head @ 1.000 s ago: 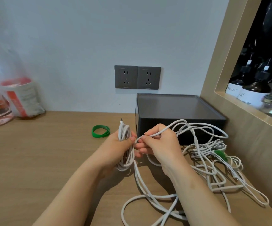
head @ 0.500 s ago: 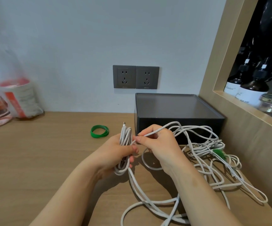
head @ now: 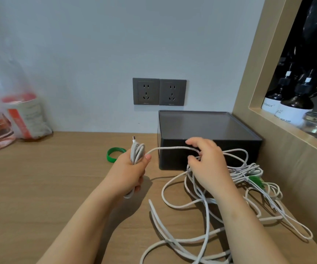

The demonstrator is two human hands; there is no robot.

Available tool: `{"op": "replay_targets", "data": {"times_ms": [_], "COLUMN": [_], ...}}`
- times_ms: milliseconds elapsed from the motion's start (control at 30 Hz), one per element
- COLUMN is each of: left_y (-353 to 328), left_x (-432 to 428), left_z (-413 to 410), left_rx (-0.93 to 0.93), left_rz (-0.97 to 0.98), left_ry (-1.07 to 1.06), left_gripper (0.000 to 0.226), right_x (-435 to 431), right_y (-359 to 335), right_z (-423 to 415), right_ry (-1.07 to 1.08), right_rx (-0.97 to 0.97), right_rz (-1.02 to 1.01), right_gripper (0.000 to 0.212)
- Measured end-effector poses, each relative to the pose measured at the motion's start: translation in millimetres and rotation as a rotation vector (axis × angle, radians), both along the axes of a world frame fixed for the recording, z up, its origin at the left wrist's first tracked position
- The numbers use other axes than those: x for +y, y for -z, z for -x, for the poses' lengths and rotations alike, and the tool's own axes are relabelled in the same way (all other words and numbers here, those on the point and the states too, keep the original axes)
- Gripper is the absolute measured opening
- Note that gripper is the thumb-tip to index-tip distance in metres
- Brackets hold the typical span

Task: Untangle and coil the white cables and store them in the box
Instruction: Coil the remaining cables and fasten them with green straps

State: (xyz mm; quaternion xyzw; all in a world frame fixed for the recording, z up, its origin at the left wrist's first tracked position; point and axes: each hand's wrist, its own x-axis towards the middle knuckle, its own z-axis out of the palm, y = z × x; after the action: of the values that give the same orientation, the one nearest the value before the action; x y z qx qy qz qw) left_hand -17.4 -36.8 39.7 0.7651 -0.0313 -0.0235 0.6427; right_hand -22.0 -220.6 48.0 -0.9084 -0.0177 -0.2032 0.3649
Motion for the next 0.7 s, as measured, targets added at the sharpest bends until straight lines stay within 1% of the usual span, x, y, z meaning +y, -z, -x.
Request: {"op": "replay_targets", "data": {"times_ms": [67,100,133,200,233,333,400,467,533,633,700], "left_y": [-3,-4,-4,-4,-2,2,4,6,7,8,8], "left_x": [1,1,0,-1,-1,-1,-2,-3,-6,-9,-13], "left_z": [1,2,2,2,1,-2,-3,-3,-2,-2,-2], "left_rx": [0.024,0.036,0.046,0.047,0.031,-0.071,-0.115,-0.126,-0.115,-0.097,-0.092], "left_rz": [0.11,0.16,0.192,0.207,0.179,-0.025,-0.105,-0.13,-0.127,-0.089,-0.073], "left_ry": [0.005,0.005,0.002,-0.023,-0.047,-0.142,-0.159,-0.135,-0.125,-0.14,-0.138], "left_gripper": [0.02,0.019,0.018,0.019,0.022,0.028,0.029,0.03,0.042,0.074,0.089], "right_x": [0,-1,-2,-5,-5,-2,3,10,19,34,42], "right_y": [5,6,7,3,0,-6,-7,-7,-5,-1,4], "right_z": [-3,-4,-5,-3,-3,2,4,6,8,10,11], "right_ry": [0.029,0.057,0.07,0.026,-0.023,-0.127,-0.118,-0.092,-0.074,-0.104,-0.143], "right_rx": [0.067,0.064,0.057,0.049,0.046,0.03,-0.031,-0.115,-0.191,-0.287,-0.321], "right_rz": [0.133,0.16,0.159,0.078,0.014,-0.135,-0.162,-0.162,-0.132,-0.093,-0.077], "right_gripper": [0.026,0.023,0.022,0.022,0.022,0.02,0.017,0.017,0.017,0.015,0.013]}}
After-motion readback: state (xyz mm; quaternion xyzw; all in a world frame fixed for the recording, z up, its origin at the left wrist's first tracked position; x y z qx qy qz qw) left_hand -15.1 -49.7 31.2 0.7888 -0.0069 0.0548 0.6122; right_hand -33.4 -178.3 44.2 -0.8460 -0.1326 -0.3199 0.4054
